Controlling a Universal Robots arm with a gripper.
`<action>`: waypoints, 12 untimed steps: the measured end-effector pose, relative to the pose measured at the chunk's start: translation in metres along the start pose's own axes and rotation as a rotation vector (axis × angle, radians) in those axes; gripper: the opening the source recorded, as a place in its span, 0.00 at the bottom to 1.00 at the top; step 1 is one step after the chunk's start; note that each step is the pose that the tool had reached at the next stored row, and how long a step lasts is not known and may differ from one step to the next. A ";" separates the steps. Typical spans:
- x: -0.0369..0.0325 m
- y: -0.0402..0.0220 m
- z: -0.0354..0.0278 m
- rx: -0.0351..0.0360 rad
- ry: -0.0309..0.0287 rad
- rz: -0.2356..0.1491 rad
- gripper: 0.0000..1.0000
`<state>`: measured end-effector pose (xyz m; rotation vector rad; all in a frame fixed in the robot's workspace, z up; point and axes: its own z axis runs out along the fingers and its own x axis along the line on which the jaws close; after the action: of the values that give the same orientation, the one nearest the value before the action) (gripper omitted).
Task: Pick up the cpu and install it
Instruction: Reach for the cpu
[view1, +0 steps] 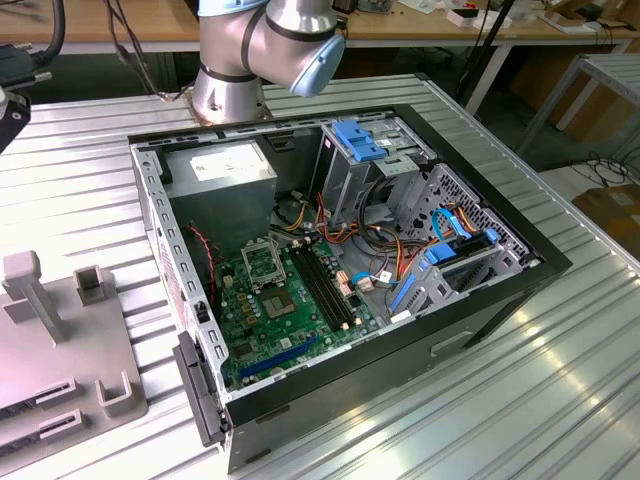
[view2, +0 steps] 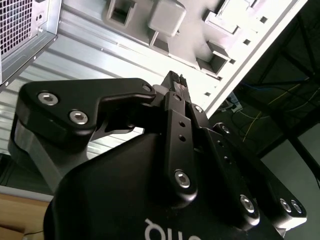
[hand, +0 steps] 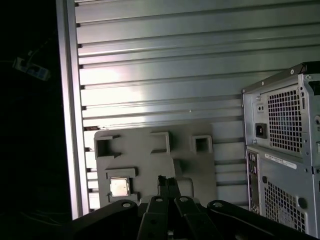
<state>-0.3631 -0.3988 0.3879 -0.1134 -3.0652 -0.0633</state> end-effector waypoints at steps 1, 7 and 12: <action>0.0011 -0.0001 0.0001 0.0000 0.0006 0.000 0.11; 0.0091 -0.0007 0.0009 0.0004 0.0052 0.000 0.11; 0.0165 -0.0013 0.0016 0.0006 0.0088 0.000 0.11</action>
<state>-0.3798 -0.3988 0.3875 -0.1134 -3.0564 -0.0626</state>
